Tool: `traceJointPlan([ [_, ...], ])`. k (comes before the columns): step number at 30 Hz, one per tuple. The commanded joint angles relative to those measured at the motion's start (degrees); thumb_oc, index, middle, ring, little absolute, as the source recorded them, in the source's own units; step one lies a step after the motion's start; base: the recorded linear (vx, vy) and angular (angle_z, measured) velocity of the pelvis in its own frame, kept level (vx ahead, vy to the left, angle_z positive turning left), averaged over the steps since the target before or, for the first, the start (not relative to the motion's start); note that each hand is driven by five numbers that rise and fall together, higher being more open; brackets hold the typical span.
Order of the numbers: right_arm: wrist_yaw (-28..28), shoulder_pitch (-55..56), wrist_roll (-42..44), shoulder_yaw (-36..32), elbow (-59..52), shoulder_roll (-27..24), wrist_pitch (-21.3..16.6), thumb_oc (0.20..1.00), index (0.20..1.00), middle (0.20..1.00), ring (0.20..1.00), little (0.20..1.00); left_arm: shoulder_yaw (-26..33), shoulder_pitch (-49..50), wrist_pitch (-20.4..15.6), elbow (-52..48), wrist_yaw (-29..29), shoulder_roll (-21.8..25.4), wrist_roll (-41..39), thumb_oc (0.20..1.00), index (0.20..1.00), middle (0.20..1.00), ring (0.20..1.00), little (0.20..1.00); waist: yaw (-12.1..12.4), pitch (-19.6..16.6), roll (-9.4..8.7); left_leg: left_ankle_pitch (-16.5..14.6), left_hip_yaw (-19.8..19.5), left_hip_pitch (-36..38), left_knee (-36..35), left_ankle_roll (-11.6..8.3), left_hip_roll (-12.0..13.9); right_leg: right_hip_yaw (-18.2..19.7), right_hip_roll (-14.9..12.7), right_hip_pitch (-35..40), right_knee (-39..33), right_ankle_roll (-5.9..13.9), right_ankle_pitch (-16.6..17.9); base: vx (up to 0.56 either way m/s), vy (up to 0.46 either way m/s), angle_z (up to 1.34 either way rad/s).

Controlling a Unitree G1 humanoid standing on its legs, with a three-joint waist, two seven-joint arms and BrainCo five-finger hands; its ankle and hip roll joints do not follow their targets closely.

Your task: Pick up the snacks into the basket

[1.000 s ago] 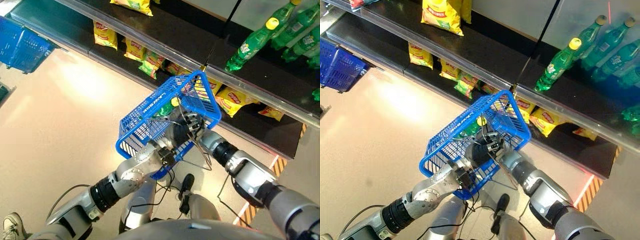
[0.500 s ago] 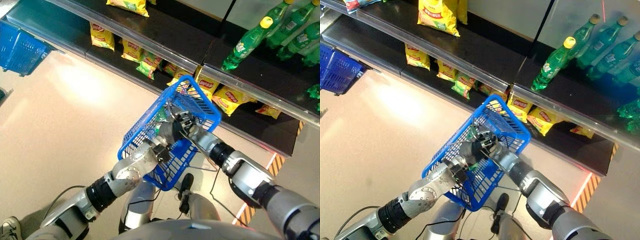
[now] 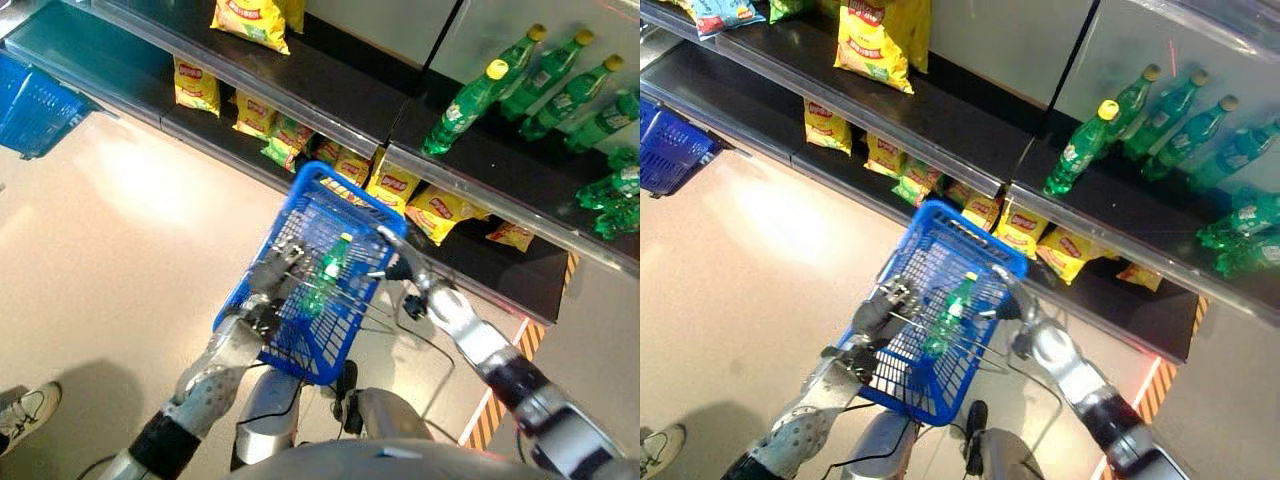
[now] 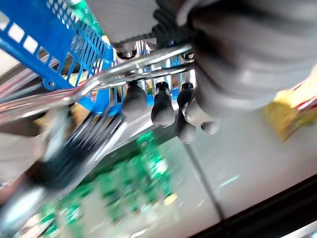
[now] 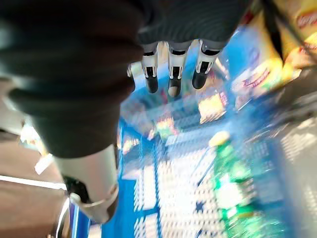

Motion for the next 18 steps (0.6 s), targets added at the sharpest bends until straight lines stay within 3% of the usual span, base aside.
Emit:
traceJointPlan([
  [1,2.3,2.59,2.84,-2.39,-4.13,-3.65,-6.85,1.0,1.0,1.0,1.0,1.0,4.9,0.22,-6.07,-5.46,-4.97,-2.21,3.77,0.2,0.2,0.2,0.2,0.2,-1.16,-6.82,1.55,-1.9,1.34,-0.54,0.87,1.94,-3.38,1.38,1.73,-1.13,-1.56,2.32,2.07,-0.1,-0.014,0.14],
  [2,3.85,8.17,4.98,-7.51,-9.28,-4.31,-8.6,1.0,1.0,1.0,1.0,1.0,9.23,2.82,-7.4,-2.22,-3.59,-5.22,5.79,0.2,0.2,0.2,0.2,0.2,-2.28,-7.54,2.31,-1.56,1.88,-1.28,1.37,1.6,-3.85,0.55,1.42,-0.26,-2.35,2.34,2.2,-0.03,0.013,0.11],
  [4,4.31,9.26,6.24,-9.36,-9.44,-3.9,-9.07,1.0,1.0,1.0,1.0,1.0,10.33,3.14,-7.94,-1.32,-3.42,-5.81,8.06,0.2,0.2,0.2,0.2,0.2,-3.03,-7.6,2.76,-1.5,3.38,-2.28,2.88,1.07,-3.96,-0.52,1.09,-0.2,-2.37,2.28,2.04,-0.08,0.026,0.4],
  [5,4.13,10.42,7.61,-11.21,-10.85,-3.72,-9.79,1.0,1.0,1.0,1.0,1.0,10.96,2.75,-8.55,0.3,-2.67,-6.4,9.08,0.2,0.2,0.2,0.2,0.2,-4.62,-7.35,2.74,-1.98,9.35,-3.13,5.03,0.73,-2.39,-1.75,0.38,0.02,-2.36,2.21,2.09,-0.19,0.099,0.8],
  [6,3.43,10.88,10.18,-13.16,-12.3,-2.24,-10.76,1.0,1.0,1.0,1.0,1.0,13.86,2.65,-8.45,3.98,-2.4,-7.23,14.13,0.2,0.2,0.2,0.2,0.2,-5.85,-7.55,2.67,-4.88,16.1,-3.37,8.88,1.1,1.79,-2.87,-1.03,-0.36,-2.26,2.22,2.86,-0.16,0.084,1.03],
  [7,3.43,10.87,10.18,-13.17,-12.31,-2.25,-10.75,1.0,1.0,1.0,1.0,1.0,13.86,2.62,-8.45,3.98,-2.4,-7.24,14.14,0.2,0.2,0.2,0.2,0.2,-5.83,-7.68,2.72,-4.7,16.1,-3.57,8.81,1.08,1.84,-2.87,-0.97,-0.56,-2.36,2.2,3.06,-0.08,0.124,1.0],
  [8,3.88,11.34,11.46,-13.5,-12.71,-0.87,-11.43,1.0,1.0,1.0,1.0,1.0,15.2,4.18,-8.99,5.78,-1.54,-8.37,15.4,0.2,0.2,0.2,0.2,0.2,-5.4,-8.18,2.29,-7.16,13.72,-2.06,10.51,0.98,2.23,-3.09,-1.95,0.71,-2.77,2.19,3.13,0.05,0.076,0.75],
  [10,3.92,11.19,12.17,-13.72,-12.22,-0.3,-11.57,1.0,1.0,1.0,1.0,1.0,15.35,4.45,-8.95,5.9,-1.12,-8.46,17.02,0.2,0.2,0.2,0.2,0.2,-5.16,-8.88,2.1,-7.09,12.06,-1.32,9.73,0.69,2.8,-3.1,-2.32,1.32,-3.5,2.38,3.56,0.05,0.076,0.18],
  [12,2.71,11.13,13.48,-14.41,-12.9,0.54,-12.2,1.0,1.0,1.0,1.0,1.0,15.46,3.98,-9.3,6.16,0.09,-8.11,18.99,0.2,0.2,0.2,0.2,0.2,-5.24,-9.21,2.19,-4.86,12.1,-0.8,7.03,-0.55,7.19,-4.29,-3.38,2.86,-5.12,3.19,4.1,0.02,0.151,0.46],
  [14,1.42,10.19,14.12,-15.18,-13.12,0.09,-12.76,1.0,1.0,1.0,1.0,1.0,14.16,2.17,-9.73,7.49,1.54,-7.32,23.15,0.2,0.2,0.2,0.2,0.2,-5.83,-9.26,3.31,-0.81,17.02,-1.22,1.84,-2.5,14.07,-7.43,-5.36,4.63,-7.02,4.68,4.85,0.05,0.268,0.87],
  [15,0.13,9.01,13.64,-15.58,-12.81,-0.32,-12.65,1.0,1.0,1.0,1.0,1.0,13.15,0.98,-9.79,7.99,1.52,-7.47,23.49,0.2,0.2,0.2,0.2,0.2,-5.64,-9.42,4.01,0.49,17.35,-1.96,0.85,-3.23,14.44,-8.74,-5.86,5.09,-7.86,5.14,5.36,0.12,0.267,0.85],
  [18,-0.98,6.75,13.74,-15.95,-12.1,-0.17,-12.3,1.0,1.0,1.0,1.0,1.0,10.96,0.4,-9.95,8.25,1.02,-7.08,26.39,0.2,0.2,0.2,0.2,0.2,-4.45,-10.05,4.6,-2.22,14.31,-1.67,1.58,-2.76,10.8,-9.86,-8.9,7.33,-7.85,6.43,5.14,0.22,0.278,0.9],
])
